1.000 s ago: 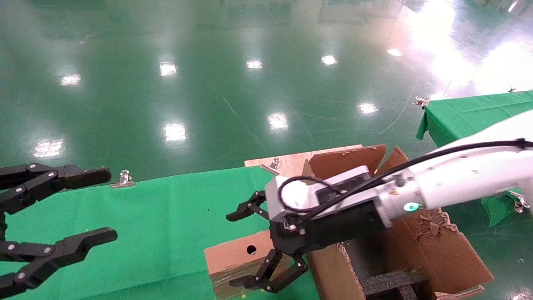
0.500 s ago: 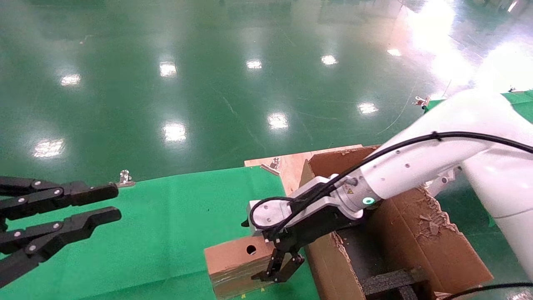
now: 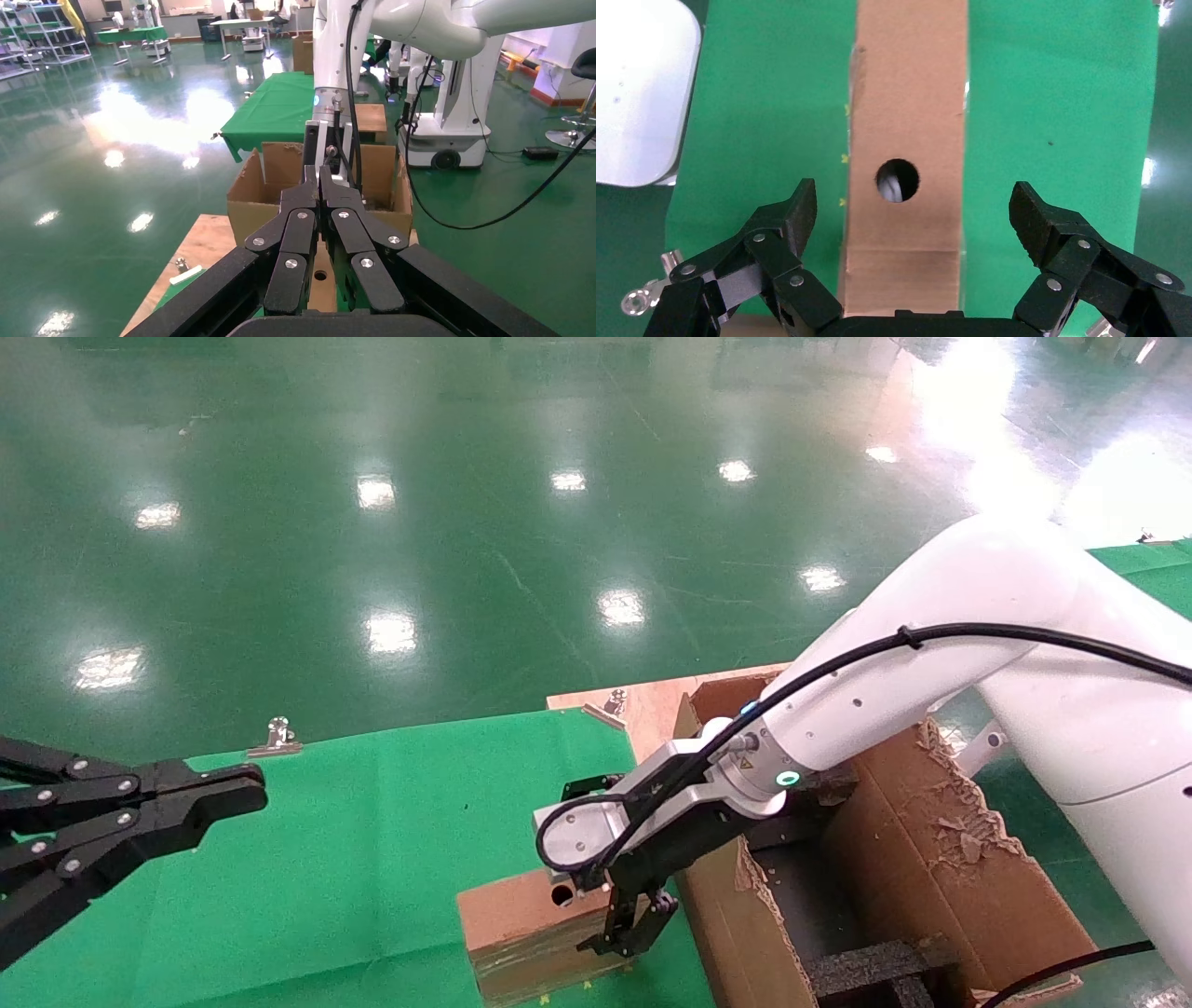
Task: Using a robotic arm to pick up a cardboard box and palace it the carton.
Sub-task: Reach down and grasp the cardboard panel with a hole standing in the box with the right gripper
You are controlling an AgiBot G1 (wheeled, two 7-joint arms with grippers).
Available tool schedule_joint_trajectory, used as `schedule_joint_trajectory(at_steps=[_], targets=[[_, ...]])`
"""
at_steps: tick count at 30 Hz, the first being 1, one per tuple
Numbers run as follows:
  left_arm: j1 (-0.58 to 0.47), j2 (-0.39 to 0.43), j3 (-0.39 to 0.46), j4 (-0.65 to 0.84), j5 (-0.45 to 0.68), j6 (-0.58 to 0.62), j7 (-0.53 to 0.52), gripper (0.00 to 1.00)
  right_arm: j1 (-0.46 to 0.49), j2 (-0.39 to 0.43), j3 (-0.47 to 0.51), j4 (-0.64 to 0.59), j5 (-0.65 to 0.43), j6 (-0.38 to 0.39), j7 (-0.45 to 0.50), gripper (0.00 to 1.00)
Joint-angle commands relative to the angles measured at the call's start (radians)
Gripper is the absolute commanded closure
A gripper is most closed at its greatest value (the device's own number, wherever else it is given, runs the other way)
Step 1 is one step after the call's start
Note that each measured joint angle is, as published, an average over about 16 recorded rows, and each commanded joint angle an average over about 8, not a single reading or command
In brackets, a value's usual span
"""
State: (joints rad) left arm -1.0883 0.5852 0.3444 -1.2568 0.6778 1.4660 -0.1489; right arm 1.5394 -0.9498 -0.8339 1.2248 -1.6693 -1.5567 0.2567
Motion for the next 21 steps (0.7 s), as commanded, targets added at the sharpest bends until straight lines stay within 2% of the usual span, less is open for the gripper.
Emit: schedule_joint_trajectory(at_steps=[1,2,3,21], targets=[[0.000,0.000,0.000,0.000,0.000,0.000,0.000,0.00,0.004,-0.003,-0.009,0.002,-0.003,-0.003,-0.001,0.82],[0.000,0.000,0.000,0.000,0.000,0.000,0.000,0.00,0.005,-0.004,-0.012,0.002,-0.004,-0.004,-0.002,0.94],[0.000,0.000,0.000,0.000,0.000,0.000,0.000,0.00,0.005,-0.005,-0.015,0.001,-0.005,-0.004,-0.002,1.00],[0.000,0.000,0.000,0.000,0.000,0.000,0.000,0.00,0.003,-0.003,-0.009,0.003,-0.002,-0.004,-0.002,1.00]])
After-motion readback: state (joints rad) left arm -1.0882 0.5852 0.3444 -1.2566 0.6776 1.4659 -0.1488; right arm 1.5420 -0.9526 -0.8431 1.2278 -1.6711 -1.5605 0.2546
